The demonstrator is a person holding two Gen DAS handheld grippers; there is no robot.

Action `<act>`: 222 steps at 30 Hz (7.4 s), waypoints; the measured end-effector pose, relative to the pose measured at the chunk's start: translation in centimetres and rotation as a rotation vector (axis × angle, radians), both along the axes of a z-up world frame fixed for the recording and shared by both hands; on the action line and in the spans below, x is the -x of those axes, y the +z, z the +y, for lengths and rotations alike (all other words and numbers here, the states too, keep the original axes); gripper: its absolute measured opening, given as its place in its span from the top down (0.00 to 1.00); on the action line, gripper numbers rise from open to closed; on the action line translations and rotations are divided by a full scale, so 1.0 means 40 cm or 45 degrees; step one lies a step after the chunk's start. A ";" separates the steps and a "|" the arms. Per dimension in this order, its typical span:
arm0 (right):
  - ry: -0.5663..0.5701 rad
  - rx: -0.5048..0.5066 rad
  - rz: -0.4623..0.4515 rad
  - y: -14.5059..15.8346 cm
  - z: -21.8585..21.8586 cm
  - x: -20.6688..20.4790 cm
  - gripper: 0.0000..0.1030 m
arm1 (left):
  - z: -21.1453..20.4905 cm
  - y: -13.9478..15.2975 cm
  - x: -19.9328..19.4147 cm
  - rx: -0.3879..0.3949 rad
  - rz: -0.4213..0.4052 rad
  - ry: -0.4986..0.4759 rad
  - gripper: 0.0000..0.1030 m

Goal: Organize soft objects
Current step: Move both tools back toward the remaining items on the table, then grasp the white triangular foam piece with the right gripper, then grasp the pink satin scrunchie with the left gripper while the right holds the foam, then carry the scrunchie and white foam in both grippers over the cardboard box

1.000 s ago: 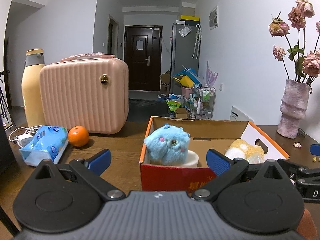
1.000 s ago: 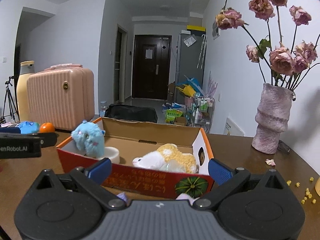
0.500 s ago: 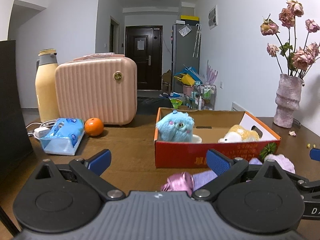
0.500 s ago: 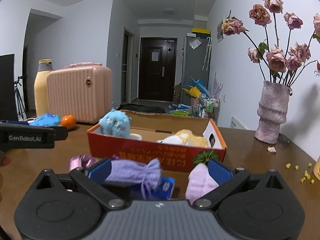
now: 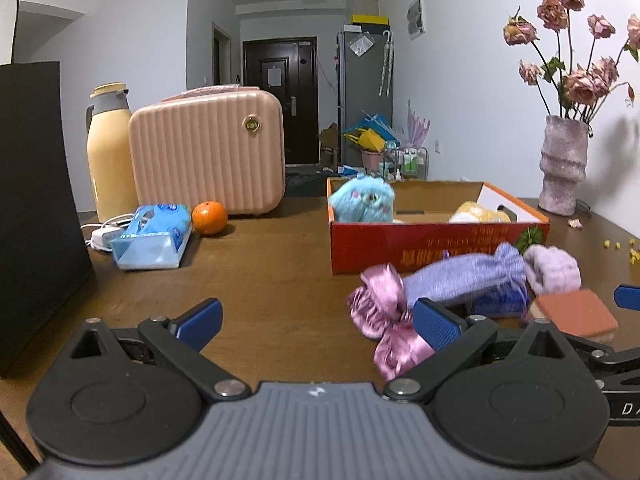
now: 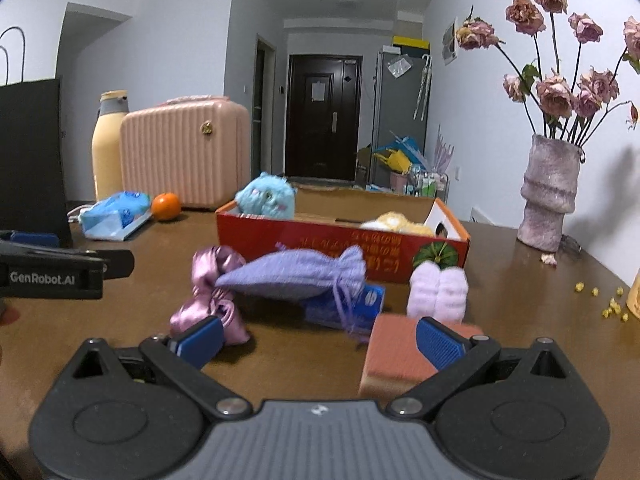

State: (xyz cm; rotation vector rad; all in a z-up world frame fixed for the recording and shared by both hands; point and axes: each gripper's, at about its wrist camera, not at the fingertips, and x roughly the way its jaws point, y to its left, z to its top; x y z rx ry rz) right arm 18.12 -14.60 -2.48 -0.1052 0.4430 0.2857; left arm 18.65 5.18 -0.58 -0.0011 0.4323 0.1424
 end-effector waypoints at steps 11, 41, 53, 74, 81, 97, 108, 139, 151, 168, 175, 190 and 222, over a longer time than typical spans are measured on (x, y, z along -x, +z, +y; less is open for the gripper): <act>0.022 0.025 0.105 -0.053 0.049 0.085 0.01 | 0.027 -0.045 0.060 0.000 0.076 -0.030 0.00; 0.162 -0.040 0.152 -0.070 0.060 0.090 0.79 | 0.041 -0.061 0.062 0.037 0.124 -0.036 0.00; 0.119 -0.030 0.036 -0.025 -0.016 0.046 0.81 | 0.022 -0.048 0.024 0.063 0.144 -0.030 0.00; -0.006 -0.007 -0.106 0.037 -0.177 -0.097 0.81 | -0.078 -0.046 -0.126 0.084 0.229 -0.008 0.00; -0.030 -0.021 -0.141 0.032 -0.199 -0.153 0.81 | -0.119 -0.075 -0.189 0.063 0.279 0.014 0.00; -0.099 -0.115 -0.113 -0.007 -0.240 -0.183 0.80 | -0.140 -0.127 -0.279 0.034 0.375 0.048 0.00; -0.099 -0.107 -0.109 -0.018 -0.233 -0.185 0.79 | -0.144 -0.149 -0.304 0.050 0.397 -0.014 0.39; -0.093 -0.168 -0.158 -0.014 -0.176 -0.118 0.79 | -0.111 -0.016 -0.116 0.060 0.025 -0.071 0.64; -0.084 -0.181 -0.215 0.026 -0.161 -0.146 0.79 | -0.133 0.020 -0.132 0.070 -0.024 -0.111 0.64; -0.077 -0.194 -0.289 0.086 -0.149 -0.273 0.79 | -0.178 0.070 -0.252 0.101 -0.087 -0.134 0.64; -0.075 -0.206 -0.315 0.110 -0.144 -0.333 0.79 | -0.185 0.080 -0.308 0.114 -0.101 -0.136 0.64; -0.049 -0.155 -0.272 0.136 -0.136 -0.497 0.79 | -0.198 0.081 -0.443 0.121 -0.096 -0.130 0.64; -0.022 -0.021 -0.038 0.099 -0.122 -0.792 0.78 | -0.213 0.023 -0.708 0.055 -0.001 -0.140 0.64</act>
